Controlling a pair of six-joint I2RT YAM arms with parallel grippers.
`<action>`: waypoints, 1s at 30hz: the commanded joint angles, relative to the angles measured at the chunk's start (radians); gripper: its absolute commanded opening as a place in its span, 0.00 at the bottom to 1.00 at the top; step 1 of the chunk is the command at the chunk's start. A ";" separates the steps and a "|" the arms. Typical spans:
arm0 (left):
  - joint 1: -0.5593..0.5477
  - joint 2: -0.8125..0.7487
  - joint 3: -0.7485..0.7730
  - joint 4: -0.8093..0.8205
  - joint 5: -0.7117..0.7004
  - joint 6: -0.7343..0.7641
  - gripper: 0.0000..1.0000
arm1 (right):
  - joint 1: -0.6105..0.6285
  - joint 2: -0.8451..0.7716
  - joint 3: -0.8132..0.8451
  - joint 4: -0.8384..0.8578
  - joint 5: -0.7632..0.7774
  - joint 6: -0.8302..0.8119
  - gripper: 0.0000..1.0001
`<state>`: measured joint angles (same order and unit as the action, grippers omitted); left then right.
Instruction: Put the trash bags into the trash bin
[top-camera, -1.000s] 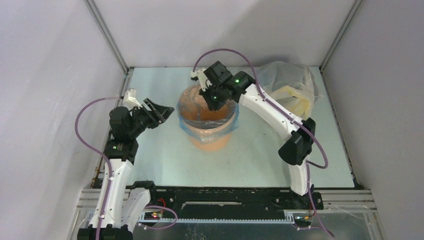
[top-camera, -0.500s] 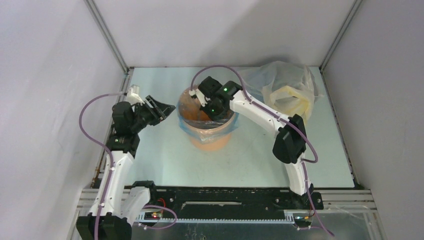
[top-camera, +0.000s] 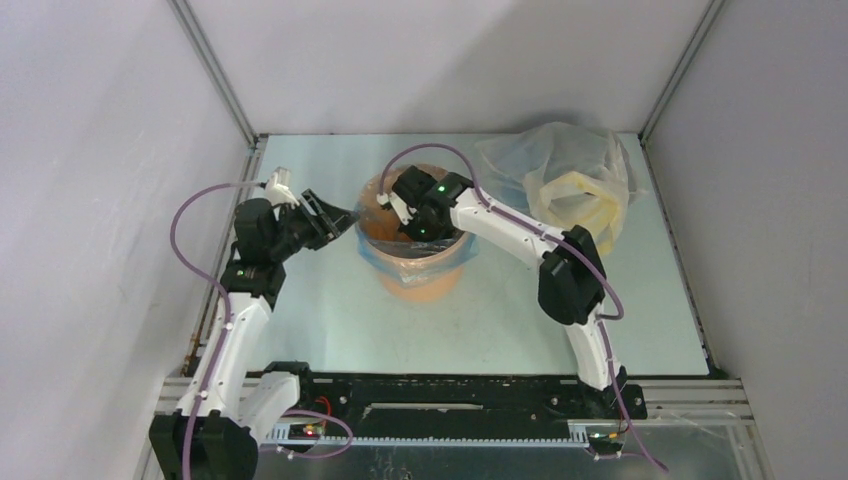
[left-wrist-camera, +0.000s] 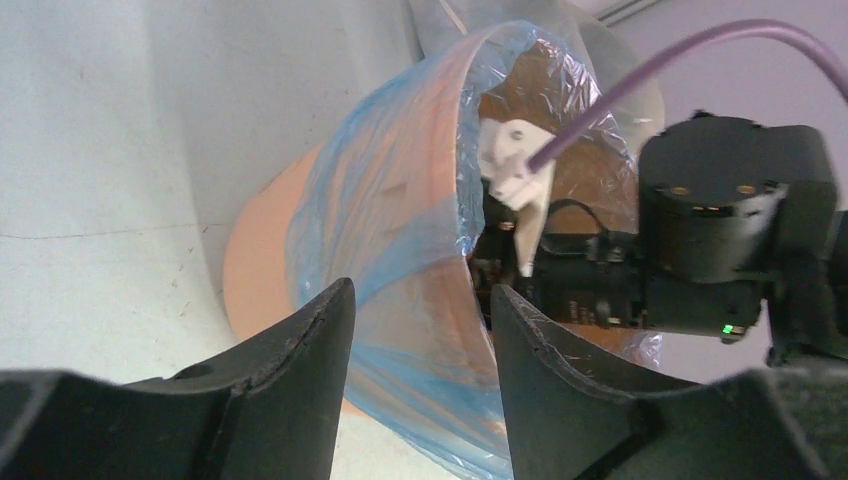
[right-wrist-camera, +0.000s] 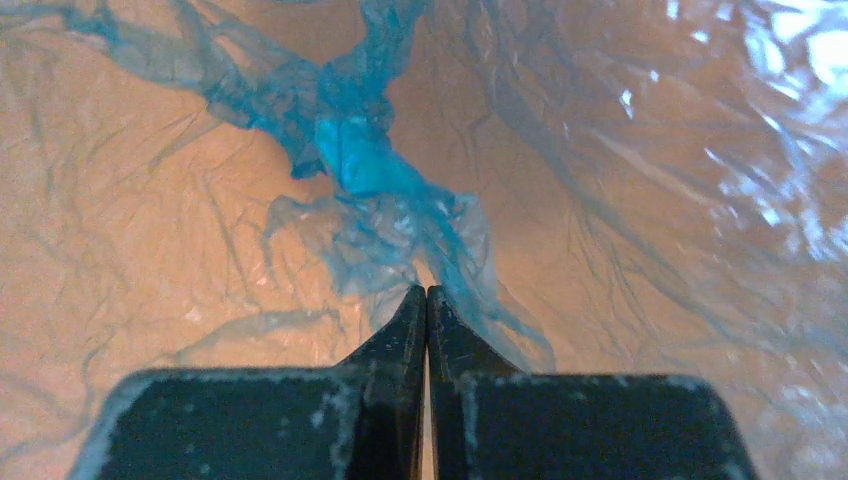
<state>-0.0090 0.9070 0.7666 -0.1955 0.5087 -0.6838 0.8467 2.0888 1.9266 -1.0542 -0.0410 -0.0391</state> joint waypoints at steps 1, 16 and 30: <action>-0.015 0.005 0.049 0.039 0.021 -0.005 0.58 | 0.000 0.057 0.008 0.026 -0.003 -0.017 0.00; -0.017 0.008 0.082 0.025 0.033 0.008 0.61 | 0.001 0.151 -0.109 0.110 0.006 0.008 0.00; -0.019 0.026 0.097 0.017 0.039 0.013 0.63 | -0.001 0.168 -0.149 0.155 0.030 0.021 0.00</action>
<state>-0.0223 0.9344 0.8158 -0.1921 0.5278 -0.6815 0.8467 2.2444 1.7847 -0.9455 -0.0364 -0.0296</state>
